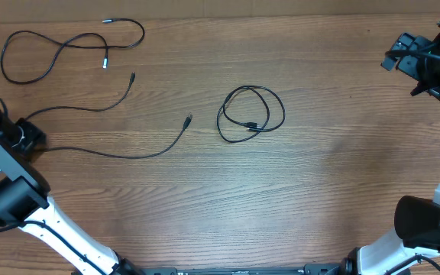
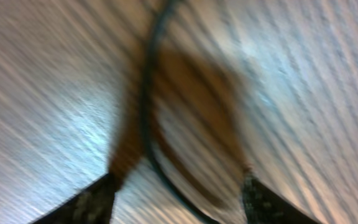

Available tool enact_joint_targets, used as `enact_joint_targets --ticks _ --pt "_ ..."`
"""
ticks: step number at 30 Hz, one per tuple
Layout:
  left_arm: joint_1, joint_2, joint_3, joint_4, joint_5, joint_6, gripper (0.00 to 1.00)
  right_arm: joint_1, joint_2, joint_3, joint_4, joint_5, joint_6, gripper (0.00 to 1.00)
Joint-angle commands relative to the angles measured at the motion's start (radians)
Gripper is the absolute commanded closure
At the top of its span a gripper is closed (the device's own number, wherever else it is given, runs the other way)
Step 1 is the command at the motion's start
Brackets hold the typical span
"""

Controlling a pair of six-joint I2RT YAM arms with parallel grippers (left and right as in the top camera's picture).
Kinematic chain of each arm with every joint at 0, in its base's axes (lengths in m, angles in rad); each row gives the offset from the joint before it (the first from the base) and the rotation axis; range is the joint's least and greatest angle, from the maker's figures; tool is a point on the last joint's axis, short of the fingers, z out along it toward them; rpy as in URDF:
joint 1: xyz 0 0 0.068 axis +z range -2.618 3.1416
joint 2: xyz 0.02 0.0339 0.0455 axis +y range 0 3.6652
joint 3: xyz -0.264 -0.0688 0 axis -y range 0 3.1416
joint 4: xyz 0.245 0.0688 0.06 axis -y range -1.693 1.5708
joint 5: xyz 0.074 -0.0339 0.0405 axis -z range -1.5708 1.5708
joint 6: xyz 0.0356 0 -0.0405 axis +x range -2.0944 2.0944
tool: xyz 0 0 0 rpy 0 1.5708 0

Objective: Untangle cables

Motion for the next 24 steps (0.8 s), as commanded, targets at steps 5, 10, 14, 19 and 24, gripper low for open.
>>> enact_joint_targets --ticks 5,10,14,19,24 --pt "0.032 0.018 -0.062 0.047 -0.022 0.052 0.92 -0.003 -0.01 -0.006 0.002 0.006 0.0 0.0" --pt "0.031 0.018 0.034 0.031 -0.062 0.097 0.96 -0.003 -0.01 -0.006 0.002 0.006 -0.001 0.0" --pt "0.03 0.018 0.193 -0.009 -0.077 0.097 0.96 -0.003 -0.01 -0.006 0.003 0.006 -0.001 0.0" --pt "0.03 0.018 0.376 -0.027 -0.074 0.098 0.96 -0.003 -0.01 -0.006 0.003 0.007 0.0 0.0" --pt "0.031 0.019 0.404 -0.02 -0.09 0.098 0.92 -0.003 -0.01 -0.006 0.003 0.007 -0.001 0.0"
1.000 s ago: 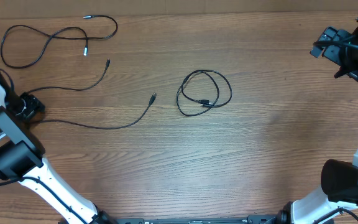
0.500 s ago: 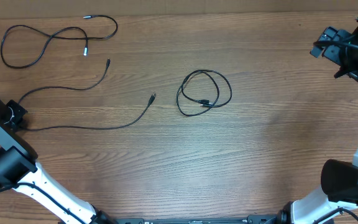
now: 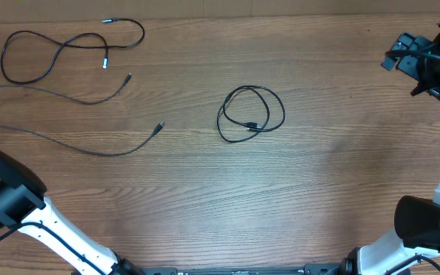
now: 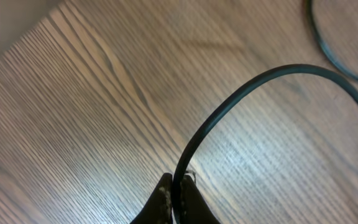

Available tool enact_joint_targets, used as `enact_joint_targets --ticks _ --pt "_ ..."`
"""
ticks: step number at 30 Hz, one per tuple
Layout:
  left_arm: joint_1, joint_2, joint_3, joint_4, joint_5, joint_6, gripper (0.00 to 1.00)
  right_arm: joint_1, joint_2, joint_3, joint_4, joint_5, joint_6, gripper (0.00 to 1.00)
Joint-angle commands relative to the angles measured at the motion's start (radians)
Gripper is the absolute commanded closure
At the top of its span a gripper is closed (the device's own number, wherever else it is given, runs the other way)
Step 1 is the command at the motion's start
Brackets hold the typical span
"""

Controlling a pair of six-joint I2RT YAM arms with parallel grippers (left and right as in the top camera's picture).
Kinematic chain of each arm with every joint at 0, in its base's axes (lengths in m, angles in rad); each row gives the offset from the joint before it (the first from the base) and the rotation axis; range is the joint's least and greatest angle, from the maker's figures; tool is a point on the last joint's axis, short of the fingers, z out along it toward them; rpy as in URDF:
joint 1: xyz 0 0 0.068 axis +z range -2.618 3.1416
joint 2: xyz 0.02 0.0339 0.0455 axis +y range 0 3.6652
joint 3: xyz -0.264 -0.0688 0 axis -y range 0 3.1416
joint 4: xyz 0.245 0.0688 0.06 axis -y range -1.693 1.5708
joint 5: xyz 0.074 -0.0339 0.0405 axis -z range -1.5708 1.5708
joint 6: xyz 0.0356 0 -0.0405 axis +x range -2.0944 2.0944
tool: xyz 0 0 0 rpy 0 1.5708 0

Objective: Untangle cables

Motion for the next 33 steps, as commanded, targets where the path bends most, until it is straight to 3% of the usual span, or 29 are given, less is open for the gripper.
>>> enact_joint_targets --ticks 1,2,4,7,9,13,16,21,24,25,27,28,30,31,33 --pt "0.0 -0.002 -0.003 0.002 -0.039 0.018 0.79 -0.002 -0.01 -0.006 0.003 0.007 0.0 0.0" --pt "0.0 -0.002 -0.015 0.009 -0.041 0.018 0.59 -0.003 -0.01 -0.006 0.003 0.007 0.0 0.0" --pt "0.0 -0.002 -0.038 0.017 -0.04 0.017 0.5 -0.003 -0.01 -0.006 0.002 0.007 0.0 0.0" --pt "0.0 -0.002 -0.058 0.008 -0.028 -0.019 0.51 -0.002 -0.01 -0.006 0.002 0.007 0.0 0.0" --pt "-0.002 -0.002 -0.058 0.002 0.036 -0.027 0.57 -0.003 -0.01 -0.006 0.002 0.006 0.0 0.0" --pt "-0.022 -0.002 -0.058 0.001 0.351 -0.027 0.57 -0.002 -0.01 -0.006 0.002 0.006 0.0 0.0" --pt "-0.066 -0.002 -0.058 -0.006 0.467 -0.027 0.57 -0.003 -0.01 -0.006 0.003 0.007 0.0 0.0" --pt "-0.192 -0.002 -0.061 -0.048 0.362 -0.008 0.37 -0.002 -0.01 -0.006 0.003 0.007 0.0 0.0" --pt "-0.282 -0.001 -0.074 -0.048 0.263 0.053 0.36 -0.002 -0.01 -0.006 0.002 0.006 0.0 0.0" --pt "-0.315 -0.001 -0.083 -0.04 0.218 0.065 0.38 -0.002 -0.01 -0.006 0.002 0.006 0.0 0.0" --pt "-0.373 -0.001 -0.103 -0.023 0.138 0.064 0.55 -0.003 -0.01 -0.006 0.002 0.007 0.0 0.0" --pt "-0.398 -0.001 -0.114 -0.011 0.106 0.063 0.71 -0.002 -0.01 -0.006 0.003 0.007 0.0 0.0" --pt "-0.445 -0.001 -0.137 0.019 0.079 0.063 0.91 -0.002 -0.01 -0.006 0.002 0.007 0.0 0.0" --pt "-0.464 -0.001 -0.149 0.038 0.07 0.063 0.96 -0.002 -0.01 -0.006 0.002 0.007 0.0 0.0" --pt "-0.497 -0.001 -0.175 0.08 0.046 0.063 0.96 -0.002 -0.01 -0.006 0.002 0.006 0.0 0.0"
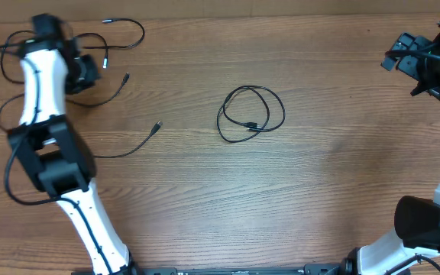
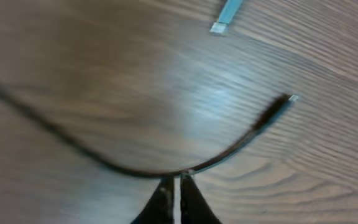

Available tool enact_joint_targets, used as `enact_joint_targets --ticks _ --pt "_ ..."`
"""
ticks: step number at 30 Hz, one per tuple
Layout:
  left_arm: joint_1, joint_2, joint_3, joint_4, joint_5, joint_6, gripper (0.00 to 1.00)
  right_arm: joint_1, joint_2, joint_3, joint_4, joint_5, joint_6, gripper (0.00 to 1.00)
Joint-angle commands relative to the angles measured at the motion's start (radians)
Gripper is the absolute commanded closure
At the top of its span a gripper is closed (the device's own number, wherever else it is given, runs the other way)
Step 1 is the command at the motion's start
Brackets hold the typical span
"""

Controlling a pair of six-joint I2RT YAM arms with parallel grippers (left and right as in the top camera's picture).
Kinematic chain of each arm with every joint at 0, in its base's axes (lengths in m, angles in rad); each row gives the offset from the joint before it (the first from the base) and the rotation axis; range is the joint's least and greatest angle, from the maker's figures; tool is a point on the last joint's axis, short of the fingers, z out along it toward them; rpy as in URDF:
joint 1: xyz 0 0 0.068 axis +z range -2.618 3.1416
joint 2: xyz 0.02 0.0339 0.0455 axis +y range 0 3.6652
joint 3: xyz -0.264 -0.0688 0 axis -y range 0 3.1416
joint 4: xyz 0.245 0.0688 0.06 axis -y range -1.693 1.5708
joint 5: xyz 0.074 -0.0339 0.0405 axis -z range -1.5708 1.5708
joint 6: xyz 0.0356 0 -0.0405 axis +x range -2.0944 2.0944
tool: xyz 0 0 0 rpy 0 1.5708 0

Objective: Untangle cables

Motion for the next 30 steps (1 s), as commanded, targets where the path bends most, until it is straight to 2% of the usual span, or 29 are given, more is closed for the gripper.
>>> enact_joint_targets --ticks 1,6,15,19,25,30 --pt "-0.028 -0.001 -0.043 0.043 -0.114 0.018 0.96 -0.003 -0.01 -0.006 0.003 0.007 0.0 0.0" --pt "-0.053 -0.001 -0.091 0.134 -0.158 0.017 0.96 -0.002 -0.01 -0.006 0.003 0.006 0.0 0.0" --pt "-0.049 -0.001 -0.195 0.282 -0.062 0.018 0.96 -0.002 -0.01 -0.006 0.003 0.007 0.0 0.0" --pt "-0.053 -0.001 -0.249 0.327 -0.063 0.018 0.96 -0.002 -0.01 -0.006 0.003 0.006 0.0 0.0" --pt "-0.047 -0.001 -0.278 0.332 -0.064 0.018 0.96 -0.002 -0.01 -0.006 0.003 0.006 0.0 0.0" --pt "-0.045 -0.001 -0.278 0.272 -0.064 0.018 0.96 -0.002 -0.01 -0.006 0.003 0.007 0.0 0.0"
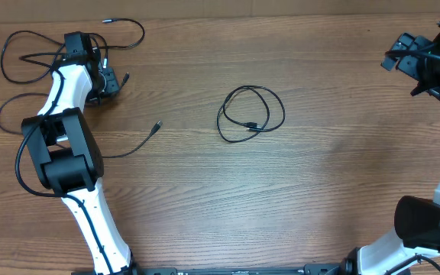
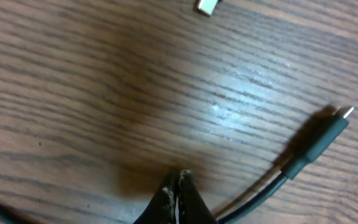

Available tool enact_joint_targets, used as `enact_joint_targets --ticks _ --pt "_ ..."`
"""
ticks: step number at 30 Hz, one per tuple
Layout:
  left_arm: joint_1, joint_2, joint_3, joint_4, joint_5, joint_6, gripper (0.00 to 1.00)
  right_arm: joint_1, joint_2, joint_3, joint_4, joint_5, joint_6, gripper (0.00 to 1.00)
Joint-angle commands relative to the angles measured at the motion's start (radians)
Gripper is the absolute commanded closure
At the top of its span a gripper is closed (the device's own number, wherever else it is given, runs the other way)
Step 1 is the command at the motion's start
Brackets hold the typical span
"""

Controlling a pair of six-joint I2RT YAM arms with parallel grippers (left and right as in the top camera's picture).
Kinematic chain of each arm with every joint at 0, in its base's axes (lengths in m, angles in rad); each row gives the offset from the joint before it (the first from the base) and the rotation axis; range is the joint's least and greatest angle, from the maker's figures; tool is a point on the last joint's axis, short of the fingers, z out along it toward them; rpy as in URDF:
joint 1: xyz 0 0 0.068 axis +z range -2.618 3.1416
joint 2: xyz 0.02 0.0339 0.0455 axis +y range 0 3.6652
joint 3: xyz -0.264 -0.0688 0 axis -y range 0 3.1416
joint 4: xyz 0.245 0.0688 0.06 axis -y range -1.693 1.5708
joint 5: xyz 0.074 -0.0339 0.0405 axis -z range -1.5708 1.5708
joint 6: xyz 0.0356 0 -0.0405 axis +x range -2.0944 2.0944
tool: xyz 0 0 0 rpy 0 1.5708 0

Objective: Untangle cables

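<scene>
A long black cable [image 1: 140,143] lies across the left of the table, one plug [image 1: 128,76] just right of my left gripper [image 1: 108,80]. In the left wrist view the fingers [image 2: 178,177] are pressed together. That cable's plug [image 2: 328,134] lies to their right, and its wire runs in behind them just under the tips. A second black cable [image 1: 142,34] lies at the back left, its silver plug [image 2: 207,6] showing in the left wrist view. A coiled black cable [image 1: 252,126] lies mid-table. My right gripper [image 1: 398,59] hangs at the back right, far from every cable.
The left arm [image 1: 56,145] reaches up the left side over part of the long cable. The table's back edge [image 1: 281,15] runs just behind the back-left cable. Bare wood separates the coil from the right arm.
My left gripper has shifted a little to the right, closer to the long cable's plug, which now looks nearer and bigger in the left wrist view. The coil and the right arm have not moved.
My left gripper stood open astride the long cable at the table's left edge. Then it was shut on it farther back, with the cable's free end pulled left. Later it held the cable beside the back-left cable, and now near the plug.
</scene>
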Motion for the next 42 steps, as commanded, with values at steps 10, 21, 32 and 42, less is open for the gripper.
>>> enact_joint_targets --ticks 10,21,32,42 --pt "0.019 -0.001 -0.02 -0.293 -0.046 -0.058 0.96 -0.002 -0.01 -0.006 0.002 0.006 0.0 0.0" --pt "0.093 -0.001 -0.163 -0.418 -0.066 -0.134 0.96 -0.002 -0.01 -0.006 0.002 0.006 0.0 0.0" --pt "0.235 -0.097 -0.155 -0.501 -0.203 -0.237 0.96 -0.003 -0.01 -0.006 0.002 0.007 0.0 0.0" --pt "0.265 -0.224 -0.113 -0.235 0.261 -0.076 0.96 -0.002 -0.01 -0.006 0.002 0.006 0.0 0.0"
